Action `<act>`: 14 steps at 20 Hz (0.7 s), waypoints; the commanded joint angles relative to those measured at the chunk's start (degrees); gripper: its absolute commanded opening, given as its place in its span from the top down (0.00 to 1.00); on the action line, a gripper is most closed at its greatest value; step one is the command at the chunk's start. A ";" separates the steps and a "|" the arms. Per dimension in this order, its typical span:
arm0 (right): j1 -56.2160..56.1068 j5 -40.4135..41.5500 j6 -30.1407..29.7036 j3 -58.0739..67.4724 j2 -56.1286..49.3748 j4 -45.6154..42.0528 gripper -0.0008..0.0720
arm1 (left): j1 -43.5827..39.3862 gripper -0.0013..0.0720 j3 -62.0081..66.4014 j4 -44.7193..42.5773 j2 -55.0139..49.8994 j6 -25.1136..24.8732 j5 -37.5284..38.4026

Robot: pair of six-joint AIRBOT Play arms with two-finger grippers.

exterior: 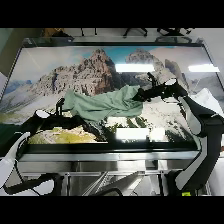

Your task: Fold the shirts.

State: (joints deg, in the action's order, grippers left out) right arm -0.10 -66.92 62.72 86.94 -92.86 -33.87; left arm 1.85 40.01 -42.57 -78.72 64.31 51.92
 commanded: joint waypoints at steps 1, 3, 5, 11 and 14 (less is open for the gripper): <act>-0.04 0.04 0.00 -0.02 -0.04 0.02 0.97 | 6.03 0.36 0.61 0.15 0.02 -1.51 3.13; -0.04 0.04 0.00 -0.02 -0.04 0.04 0.97 | 6.56 0.36 0.61 0.42 0.02 -1.79 0.24; -0.04 0.04 0.00 -0.02 -0.04 0.04 0.97 | 4.94 0.36 0.61 1.86 0.00 -1.99 -4.11; -0.07 0.02 0.02 -0.02 -0.04 0.04 0.97 | -4.15 0.44 0.90 4.50 -6.27 -1.86 -6.97; -0.07 -0.02 0.02 -0.02 -0.04 0.04 0.97 | -5.07 0.68 3.78 5.18 -8.48 -2.40 -6.16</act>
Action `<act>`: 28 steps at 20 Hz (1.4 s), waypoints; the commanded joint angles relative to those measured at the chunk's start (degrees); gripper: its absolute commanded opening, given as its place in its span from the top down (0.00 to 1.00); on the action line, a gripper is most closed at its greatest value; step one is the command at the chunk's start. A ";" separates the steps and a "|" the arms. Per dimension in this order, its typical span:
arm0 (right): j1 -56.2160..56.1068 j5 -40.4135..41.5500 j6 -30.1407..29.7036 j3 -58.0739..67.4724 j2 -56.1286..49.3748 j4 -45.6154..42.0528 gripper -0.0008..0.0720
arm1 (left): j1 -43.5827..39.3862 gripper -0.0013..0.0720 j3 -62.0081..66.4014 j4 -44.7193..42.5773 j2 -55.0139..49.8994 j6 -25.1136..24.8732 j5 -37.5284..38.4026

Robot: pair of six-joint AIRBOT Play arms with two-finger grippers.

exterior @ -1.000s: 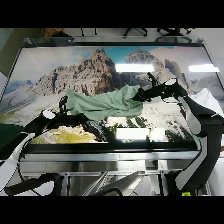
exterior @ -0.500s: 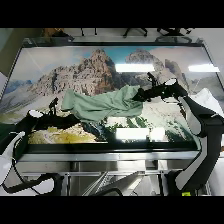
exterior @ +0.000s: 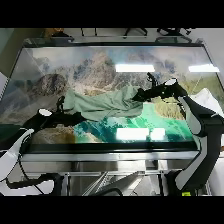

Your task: Fold the shirts.

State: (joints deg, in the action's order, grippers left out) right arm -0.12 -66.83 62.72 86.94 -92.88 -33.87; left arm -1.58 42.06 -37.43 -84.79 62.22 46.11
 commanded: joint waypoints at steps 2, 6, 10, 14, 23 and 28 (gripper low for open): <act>-0.04 -0.13 0.04 -0.02 -0.02 0.04 0.97 | -1.64 0.68 4.48 -0.04 -2.51 -0.33 1.57; 0.04 -1.77 0.00 -0.02 0.22 1.86 0.97 | -1.57 0.97 10.78 -0.46 -2.43 -0.61 6.32; 2.45 -3.45 -1.68 0.94 8.09 4.07 0.97 | 1.77 0.97 21.46 -0.50 5.38 0.61 15.47; 8.63 -2.97 -4.81 7.56 23.98 9.11 0.97 | 10.49 0.97 38.77 -0.57 21.88 2.95 18.64; 12.52 19.54 -11.13 16.28 59.10 1.84 0.97 | 39.67 0.97 67.91 -0.61 41.62 7.32 17.25; 12.52 21.94 -12.66 19.89 60.50 -3.93 0.97 | 30.82 0.97 75.97 -11.13 35.06 10.05 21.90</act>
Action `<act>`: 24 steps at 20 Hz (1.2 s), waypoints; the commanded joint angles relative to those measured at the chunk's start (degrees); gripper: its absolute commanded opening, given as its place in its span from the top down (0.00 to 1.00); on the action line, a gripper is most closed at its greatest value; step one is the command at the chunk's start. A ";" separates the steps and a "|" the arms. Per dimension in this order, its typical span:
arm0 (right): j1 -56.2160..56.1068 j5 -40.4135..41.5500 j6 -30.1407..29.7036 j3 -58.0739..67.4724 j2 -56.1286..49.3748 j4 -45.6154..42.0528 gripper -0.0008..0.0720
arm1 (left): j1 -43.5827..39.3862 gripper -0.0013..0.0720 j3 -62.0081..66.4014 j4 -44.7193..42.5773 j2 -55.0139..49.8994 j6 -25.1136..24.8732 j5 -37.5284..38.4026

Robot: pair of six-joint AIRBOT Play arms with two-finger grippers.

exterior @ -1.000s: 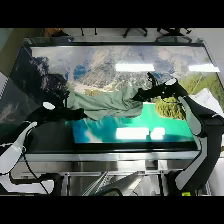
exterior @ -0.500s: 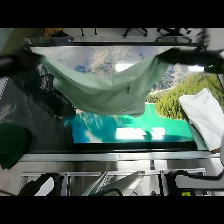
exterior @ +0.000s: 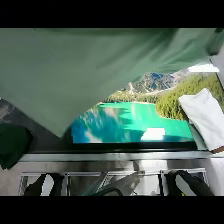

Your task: Fold the shirts.

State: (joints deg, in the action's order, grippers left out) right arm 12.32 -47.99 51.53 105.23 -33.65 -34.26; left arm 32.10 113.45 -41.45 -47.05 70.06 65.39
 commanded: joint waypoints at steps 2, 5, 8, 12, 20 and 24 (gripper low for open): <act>0.09 1.97 -1.40 1.57 -2.27 -3.50 0.97 | -6.10 0.97 3.65 -11.02 -6.03 2.45 2.75; -0.04 -4.09 -0.04 1.55 -11.63 -2.51 0.97 | -9.73 0.97 -1.55 -11.45 -12.15 2.38 2.34; -1.03 -12.02 3.23 1.53 -24.68 -1.55 0.97 | -14.01 0.97 -8.00 -11.61 -20.68 -0.26 -0.44; -4.31 -17.33 4.68 1.53 -44.50 -1.55 0.97 | -19.98 0.97 -14.47 -11.72 -34.93 -6.75 -8.79; -4.48 -5.14 5.49 1.57 -70.62 2.62 0.97 | -25.88 0.97 -3.10 -25.05 -63.84 -4.52 -13.60; -1.88 -8.04 3.78 2.58 -70.71 2.47 0.97 | -24.70 0.97 4.70 -25.11 -68.57 -2.62 -6.99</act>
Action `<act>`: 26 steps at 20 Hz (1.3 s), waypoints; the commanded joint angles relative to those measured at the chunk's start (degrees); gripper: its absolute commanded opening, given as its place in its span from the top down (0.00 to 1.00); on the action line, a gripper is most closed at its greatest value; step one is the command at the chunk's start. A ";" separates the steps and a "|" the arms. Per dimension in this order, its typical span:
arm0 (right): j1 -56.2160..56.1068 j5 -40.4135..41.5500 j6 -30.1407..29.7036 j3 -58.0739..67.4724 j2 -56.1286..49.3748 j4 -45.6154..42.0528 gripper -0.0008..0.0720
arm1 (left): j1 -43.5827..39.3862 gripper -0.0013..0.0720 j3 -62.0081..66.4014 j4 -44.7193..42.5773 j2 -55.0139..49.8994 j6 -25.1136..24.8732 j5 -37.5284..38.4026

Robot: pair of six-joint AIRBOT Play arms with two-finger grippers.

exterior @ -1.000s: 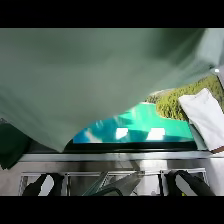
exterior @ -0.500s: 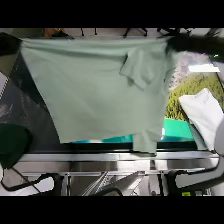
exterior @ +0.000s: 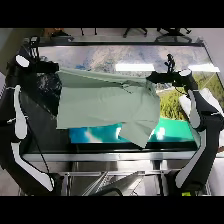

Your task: Fold the shirts.

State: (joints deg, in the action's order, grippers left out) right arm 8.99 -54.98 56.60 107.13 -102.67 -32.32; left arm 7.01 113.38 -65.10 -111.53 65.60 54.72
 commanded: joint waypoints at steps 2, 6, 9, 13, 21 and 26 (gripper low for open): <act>2.99 -5.14 -1.33 0.94 -0.87 0.24 0.97 | 1.25 0.97 2.54 -1.44 -3.45 2.58 4.90; 4.00 -9.86 -2.25 0.92 -0.33 -0.22 0.97 | 1.70 0.97 -3.45 -1.38 -3.78 2.99 5.95; 3.28 -10.16 -2.82 0.87 -0.90 -0.26 0.97 | -0.20 0.97 -8.20 -1.40 -3.78 2.84 0.72; 2.54 -9.99 -2.80 0.83 -2.05 -0.24 0.97 | -1.18 0.96 -11.63 -1.33 -3.80 2.82 -3.10; 5.46 -17.20 0.57 0.83 4.52 -0.37 0.63 | 3.87 0.09 -1.46 -1.29 -3.78 9.51 19.76; 10.40 -27.50 5.40 -8.48 14.78 -5.77 0.66 | 10.12 0.09 -11.74 0.61 0.68 11.23 35.63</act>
State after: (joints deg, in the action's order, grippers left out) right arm 17.21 -76.66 59.44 104.38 -93.19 -35.64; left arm 14.24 107.70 -65.43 -113.34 75.29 80.14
